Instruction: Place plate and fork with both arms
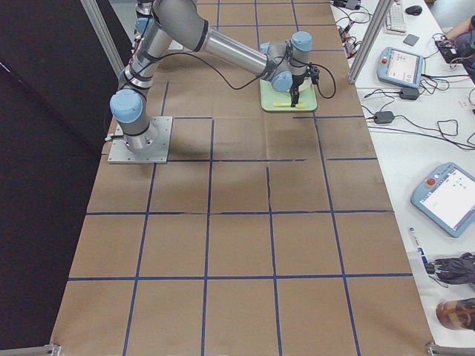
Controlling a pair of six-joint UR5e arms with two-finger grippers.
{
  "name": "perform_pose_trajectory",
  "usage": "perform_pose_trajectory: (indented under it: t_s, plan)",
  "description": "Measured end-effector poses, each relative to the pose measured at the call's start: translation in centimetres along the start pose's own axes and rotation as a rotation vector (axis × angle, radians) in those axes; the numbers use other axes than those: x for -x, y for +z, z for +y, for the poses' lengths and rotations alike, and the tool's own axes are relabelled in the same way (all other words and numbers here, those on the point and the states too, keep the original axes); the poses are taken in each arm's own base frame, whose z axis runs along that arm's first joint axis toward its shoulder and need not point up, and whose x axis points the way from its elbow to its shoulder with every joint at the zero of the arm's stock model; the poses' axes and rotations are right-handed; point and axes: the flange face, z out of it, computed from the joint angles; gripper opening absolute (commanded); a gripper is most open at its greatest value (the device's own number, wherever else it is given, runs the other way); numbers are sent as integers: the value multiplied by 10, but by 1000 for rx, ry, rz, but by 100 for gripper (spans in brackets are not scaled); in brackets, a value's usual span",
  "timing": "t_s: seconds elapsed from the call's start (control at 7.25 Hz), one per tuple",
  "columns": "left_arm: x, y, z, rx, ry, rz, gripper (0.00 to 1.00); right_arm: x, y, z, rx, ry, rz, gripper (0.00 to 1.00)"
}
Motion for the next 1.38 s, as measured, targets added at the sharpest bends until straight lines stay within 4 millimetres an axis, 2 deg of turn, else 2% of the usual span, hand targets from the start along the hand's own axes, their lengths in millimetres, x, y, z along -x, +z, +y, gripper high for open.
perform_pose_trajectory:
  t_s: [0.28, 0.69, 0.83, 1.1, 1.38]
  plan:
    - [0, 0, 0, 0, 0, 0, 100, -8, -57, 18, 20, -15, 4, 100]
    - [1, -1, 0, -6, -6, -1, 100, -54, -161, 60, 67, -38, 11, 100]
    - [2, -3, -1, -20, -10, -3, 100, -65, -187, 78, 87, -38, 12, 100]
    - [5, -7, -4, -52, -18, -10, 100, -71, -223, 112, 122, -33, 13, 100]
    - [6, -9, 2, -58, -24, -15, 100, -70, -245, 143, 142, -30, 11, 100]
